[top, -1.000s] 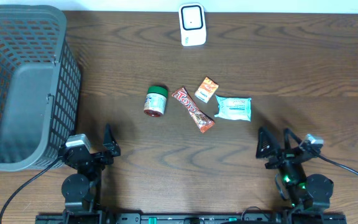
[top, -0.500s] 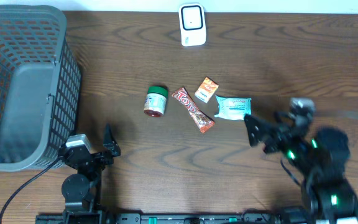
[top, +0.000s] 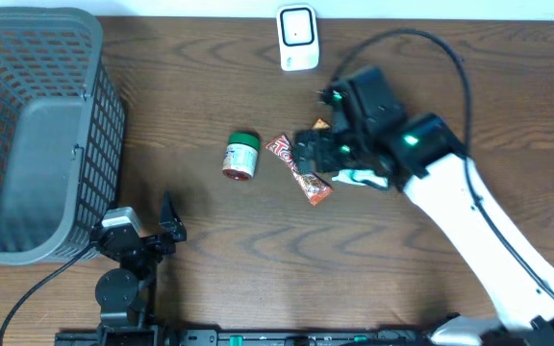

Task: Scan the item barcode
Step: 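Reach the right gripper to the green-lidded can and grasp it, then lift the can and turn its green lid toward the scanner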

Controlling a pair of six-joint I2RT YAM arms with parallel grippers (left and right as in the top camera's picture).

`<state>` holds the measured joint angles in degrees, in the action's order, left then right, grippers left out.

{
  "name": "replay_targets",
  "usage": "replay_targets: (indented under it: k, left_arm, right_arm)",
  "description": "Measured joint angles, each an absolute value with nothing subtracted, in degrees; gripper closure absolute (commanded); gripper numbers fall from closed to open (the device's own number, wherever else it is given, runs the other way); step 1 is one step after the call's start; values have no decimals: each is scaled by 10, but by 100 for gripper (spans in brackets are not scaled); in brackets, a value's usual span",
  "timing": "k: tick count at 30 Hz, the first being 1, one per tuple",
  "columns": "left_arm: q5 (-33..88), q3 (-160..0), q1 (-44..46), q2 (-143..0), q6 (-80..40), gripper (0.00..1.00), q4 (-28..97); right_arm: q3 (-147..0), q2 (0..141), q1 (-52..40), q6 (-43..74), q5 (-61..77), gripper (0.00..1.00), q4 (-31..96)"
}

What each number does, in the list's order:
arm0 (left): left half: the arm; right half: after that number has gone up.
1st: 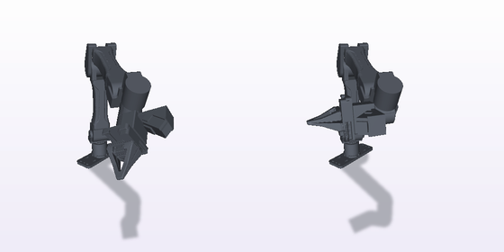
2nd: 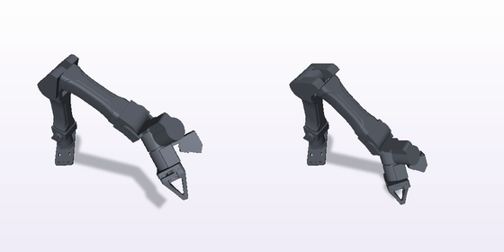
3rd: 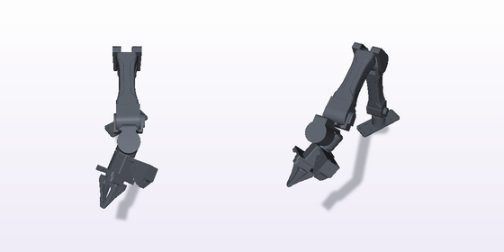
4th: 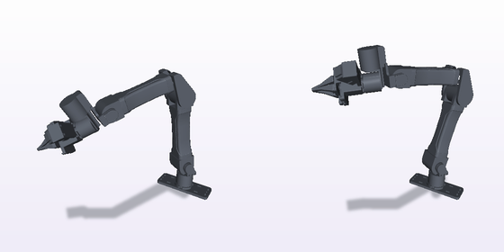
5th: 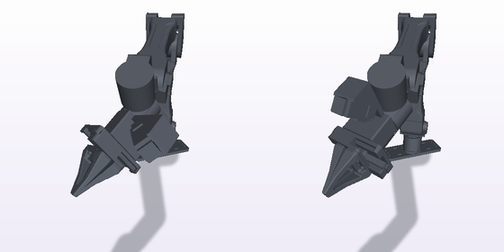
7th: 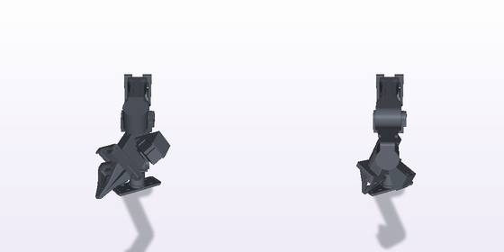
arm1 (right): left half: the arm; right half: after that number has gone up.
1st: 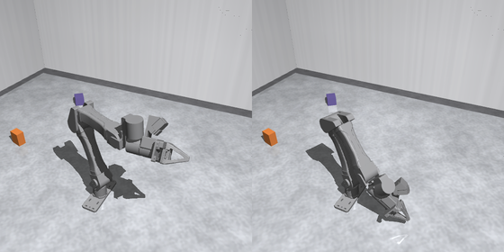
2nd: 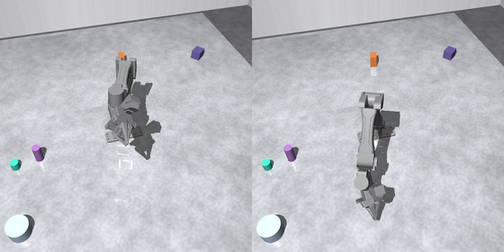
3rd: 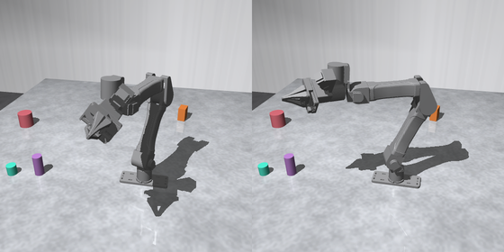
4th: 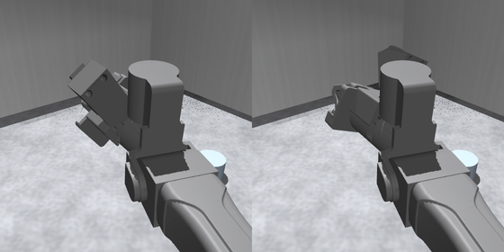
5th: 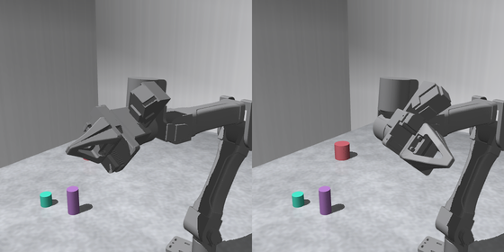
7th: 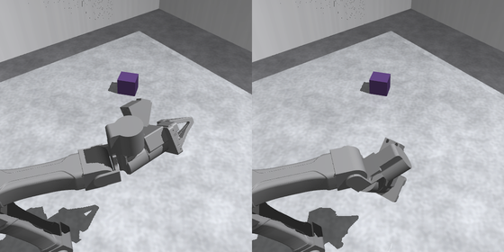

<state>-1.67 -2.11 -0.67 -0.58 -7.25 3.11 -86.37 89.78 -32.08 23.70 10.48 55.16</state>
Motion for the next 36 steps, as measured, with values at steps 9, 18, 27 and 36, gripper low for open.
replay_targets:
  k: [9, 18, 27, 36]
  left_arm:
    - [-17, -21, -7, -6, -72, 2, 31]
    - [-17, -21, -7, -6, -72, 2, 31]
    - [-17, -21, -7, -6, -72, 2, 31]
    - [-17, -21, -7, -6, -72, 2, 31]
  right_arm:
    - [-875, 991, -346, 286, 177, 1, 419]
    - [-956, 1129, -351, 391, 183, 1, 409]
    - [-1016, 1188, -397, 546, 117, 1, 424]
    - [-1017, 1216, -408, 622, 59, 1, 423]
